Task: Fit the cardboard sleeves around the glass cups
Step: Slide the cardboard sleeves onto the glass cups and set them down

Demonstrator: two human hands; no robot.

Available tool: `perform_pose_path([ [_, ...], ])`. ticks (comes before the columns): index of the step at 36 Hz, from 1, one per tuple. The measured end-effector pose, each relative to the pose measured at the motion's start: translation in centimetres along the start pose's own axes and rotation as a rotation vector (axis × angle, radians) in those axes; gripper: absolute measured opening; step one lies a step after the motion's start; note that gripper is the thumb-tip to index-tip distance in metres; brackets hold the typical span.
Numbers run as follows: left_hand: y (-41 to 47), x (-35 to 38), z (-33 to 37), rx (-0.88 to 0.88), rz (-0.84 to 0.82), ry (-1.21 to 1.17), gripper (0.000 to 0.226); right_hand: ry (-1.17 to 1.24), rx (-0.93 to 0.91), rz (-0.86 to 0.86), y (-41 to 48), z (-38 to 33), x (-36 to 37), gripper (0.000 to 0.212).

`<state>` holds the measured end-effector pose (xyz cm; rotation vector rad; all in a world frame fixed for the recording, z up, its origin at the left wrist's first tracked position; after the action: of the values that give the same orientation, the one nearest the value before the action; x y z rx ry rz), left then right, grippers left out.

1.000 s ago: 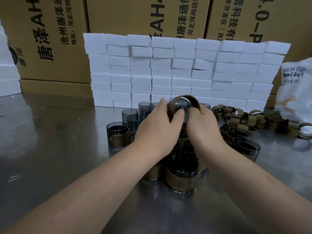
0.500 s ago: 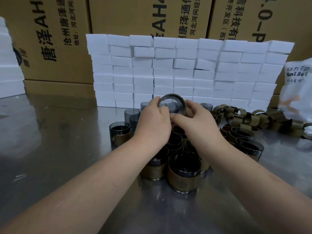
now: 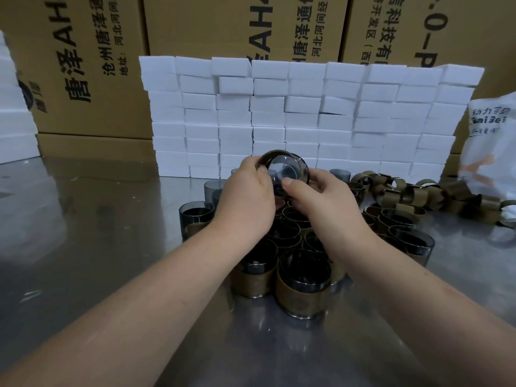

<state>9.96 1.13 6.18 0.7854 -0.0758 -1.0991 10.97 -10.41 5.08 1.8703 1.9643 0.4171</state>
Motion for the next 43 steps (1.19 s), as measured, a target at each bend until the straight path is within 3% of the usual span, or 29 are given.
perform_pose_path([
  [9, 0.4, -0.4, -0.1, 0.076, -0.041, 0.155, 0.021, -0.155, -0.036, 0.017, -0.3, -0.7, -0.2, 0.009],
  [18, 0.6, -0.9, 0.1, 0.142, -0.09, 0.183, 0.023, -0.097, -0.003, 0.005, -0.2, -0.6, -0.7, 0.012],
  [23, 0.7, -1.2, 0.2, 0.181, -0.08, 0.172, 0.031, -0.077, 0.003, -0.006, -0.1, -0.9, -0.6, 0.029],
  [31, 0.7, -1.5, -0.2, 0.215, -0.082, 0.208, 0.034, -0.101, 0.039, 0.002, -0.3, -1.2, -0.6, 0.036],
  [35, 0.9, -1.7, -0.5, 0.227, -0.081, 0.22, 0.037, -0.091, 0.02, -0.003, -0.4, -1.3, -0.7, 0.022],
  [43, 1.0, -2.0, -0.7, 0.23, -0.06, 0.165, 0.039, -0.069, -0.004, -0.023, -0.5, -1.6, -0.7, 0.026],
])
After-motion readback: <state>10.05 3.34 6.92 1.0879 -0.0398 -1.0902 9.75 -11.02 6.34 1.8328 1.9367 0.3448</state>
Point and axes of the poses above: each hand's wrist, its own y-axis towards the middle knuckle, its own x-axis out of the palm, z = x × y, the point moved 2 cm from there along y, towards the middle knuckle
